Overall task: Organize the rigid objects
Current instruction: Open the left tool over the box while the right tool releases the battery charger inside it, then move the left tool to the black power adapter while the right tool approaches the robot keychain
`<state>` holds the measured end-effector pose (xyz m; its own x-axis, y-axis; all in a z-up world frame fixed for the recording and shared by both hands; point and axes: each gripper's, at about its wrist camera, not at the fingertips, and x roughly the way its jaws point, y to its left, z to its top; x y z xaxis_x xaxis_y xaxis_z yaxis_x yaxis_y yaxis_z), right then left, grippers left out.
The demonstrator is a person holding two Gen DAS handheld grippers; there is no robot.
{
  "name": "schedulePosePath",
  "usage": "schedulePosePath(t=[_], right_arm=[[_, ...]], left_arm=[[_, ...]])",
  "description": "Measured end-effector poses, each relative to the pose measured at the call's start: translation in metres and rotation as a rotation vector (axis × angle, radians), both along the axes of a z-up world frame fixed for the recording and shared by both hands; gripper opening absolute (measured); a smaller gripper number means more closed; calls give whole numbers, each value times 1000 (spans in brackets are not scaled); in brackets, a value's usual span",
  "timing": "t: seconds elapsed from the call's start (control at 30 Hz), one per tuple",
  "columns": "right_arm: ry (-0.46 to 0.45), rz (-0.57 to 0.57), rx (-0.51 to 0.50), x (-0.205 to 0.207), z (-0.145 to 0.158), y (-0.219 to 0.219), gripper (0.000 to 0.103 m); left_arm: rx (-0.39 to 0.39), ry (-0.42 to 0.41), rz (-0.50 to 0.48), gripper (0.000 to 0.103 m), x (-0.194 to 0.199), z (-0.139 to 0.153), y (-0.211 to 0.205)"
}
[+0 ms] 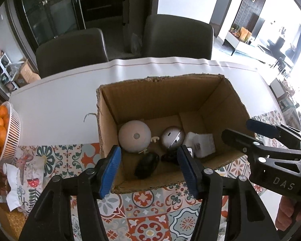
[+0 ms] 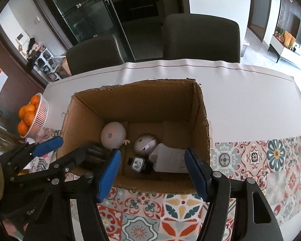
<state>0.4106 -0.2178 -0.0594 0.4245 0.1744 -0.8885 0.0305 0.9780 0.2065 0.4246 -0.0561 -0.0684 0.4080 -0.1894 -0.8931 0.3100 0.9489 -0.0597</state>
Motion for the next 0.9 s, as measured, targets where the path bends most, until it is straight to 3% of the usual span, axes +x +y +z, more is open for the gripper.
schedulePosePath(t=[0.57, 0.9], right_arm=[[-118, -71, -48, -59, 36, -10, 67], [-165, -86, -48, -98, 47, -14, 67]], left_arm=[[23, -141, 17, 69, -61, 42, 1], [15, -191, 6, 75, -102, 52, 0]])
